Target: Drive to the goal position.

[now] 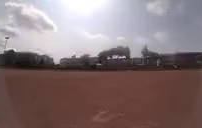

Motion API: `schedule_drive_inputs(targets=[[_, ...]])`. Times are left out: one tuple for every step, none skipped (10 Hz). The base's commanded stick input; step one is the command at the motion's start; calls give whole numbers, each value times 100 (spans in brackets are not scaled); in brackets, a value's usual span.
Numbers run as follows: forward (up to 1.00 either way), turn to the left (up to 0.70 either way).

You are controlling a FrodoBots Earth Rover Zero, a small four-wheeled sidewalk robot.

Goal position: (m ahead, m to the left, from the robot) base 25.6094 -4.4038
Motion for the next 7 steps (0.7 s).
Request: schedule_drive_inputs(targets=[[70, 0], [70, 0], [70, 0], [70, 0], [70, 0], [70, 0], [70, 0]])
